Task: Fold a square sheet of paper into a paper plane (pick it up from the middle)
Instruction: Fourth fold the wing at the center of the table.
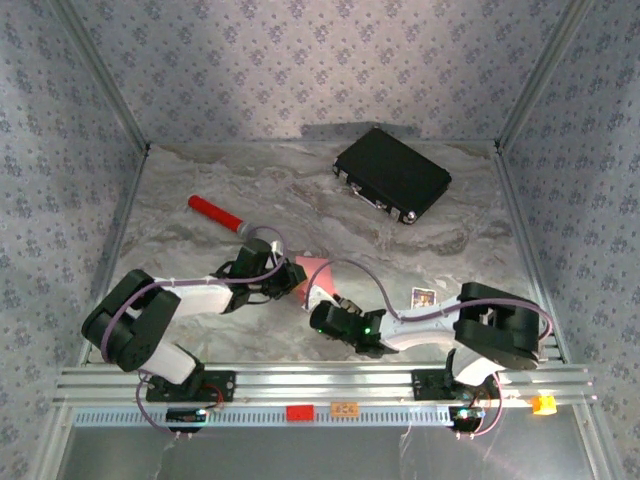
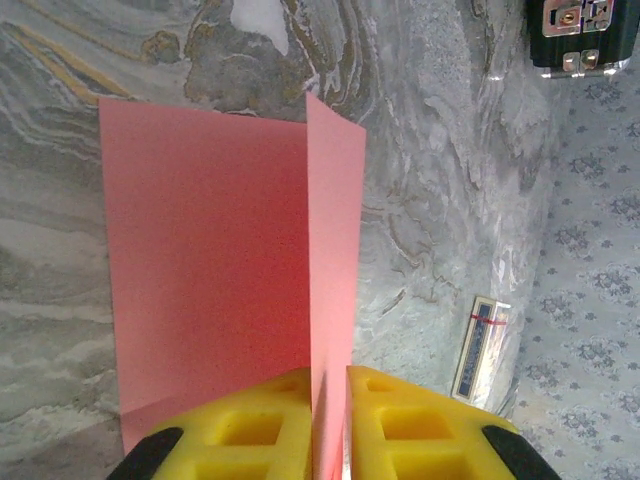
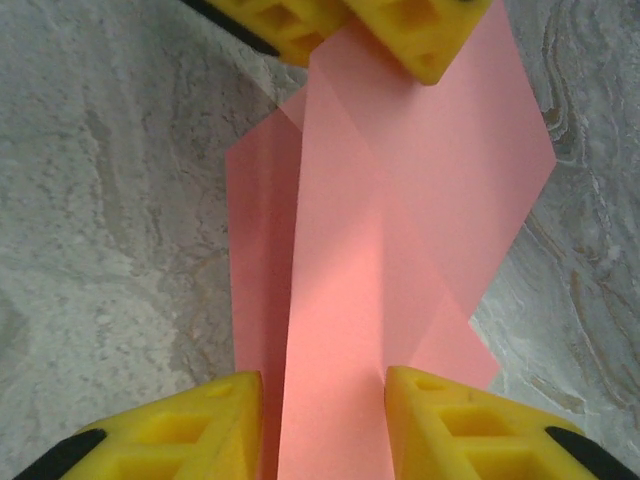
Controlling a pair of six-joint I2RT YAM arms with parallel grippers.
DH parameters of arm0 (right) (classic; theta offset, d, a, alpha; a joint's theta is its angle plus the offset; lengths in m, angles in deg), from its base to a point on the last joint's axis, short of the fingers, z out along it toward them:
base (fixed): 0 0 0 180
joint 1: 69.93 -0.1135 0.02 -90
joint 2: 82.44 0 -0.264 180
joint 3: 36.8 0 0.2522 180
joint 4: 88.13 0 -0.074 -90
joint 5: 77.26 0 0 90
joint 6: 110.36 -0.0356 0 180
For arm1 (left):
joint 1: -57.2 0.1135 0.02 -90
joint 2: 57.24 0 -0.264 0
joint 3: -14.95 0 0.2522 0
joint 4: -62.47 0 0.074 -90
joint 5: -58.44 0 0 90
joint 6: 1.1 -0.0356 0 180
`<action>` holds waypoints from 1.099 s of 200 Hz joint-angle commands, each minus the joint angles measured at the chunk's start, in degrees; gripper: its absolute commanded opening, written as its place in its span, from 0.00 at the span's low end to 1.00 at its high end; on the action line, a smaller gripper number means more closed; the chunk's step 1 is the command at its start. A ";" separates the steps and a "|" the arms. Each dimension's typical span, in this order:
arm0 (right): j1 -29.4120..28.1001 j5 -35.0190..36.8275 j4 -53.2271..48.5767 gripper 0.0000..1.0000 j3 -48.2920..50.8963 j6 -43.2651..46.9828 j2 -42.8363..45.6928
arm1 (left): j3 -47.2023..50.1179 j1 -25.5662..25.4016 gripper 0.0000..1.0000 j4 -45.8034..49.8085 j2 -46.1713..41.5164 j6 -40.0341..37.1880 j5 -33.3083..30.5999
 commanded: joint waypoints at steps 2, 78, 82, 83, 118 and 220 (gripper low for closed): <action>-0.11 2.63 1.79 0.36 -1.98 1.88 -2.04 | -2.16 -0.36 0.14 0.16 -0.44 -0.54 -0.09; 0.91 1.41 3.27 0.20 -0.36 1.19 -1.94 | -3.45 -0.37 0.26 2.48 -0.07 -1.48 -0.67; 1.13 1.07 3.49 0.19 -0.05 1.32 -1.73 | -3.53 -0.30 0.27 2.71 -0.05 -1.59 -0.76; 1.12 1.03 3.50 0.19 0.01 1.37 -1.71 | -3.55 -0.29 0.27 2.78 -0.08 -1.64 -0.76; 2.33 -0.25 4.42 0.14 1.18 1.32 -0.80 | -4.49 -0.21 0.35 4.04 1.01 -2.37 -1.26; 3.46 -0.19 8.54 0.11 4.37 -0.42 2.00 | -7.29 0.07 0.42 6.71 4.18 -2.96 -1.02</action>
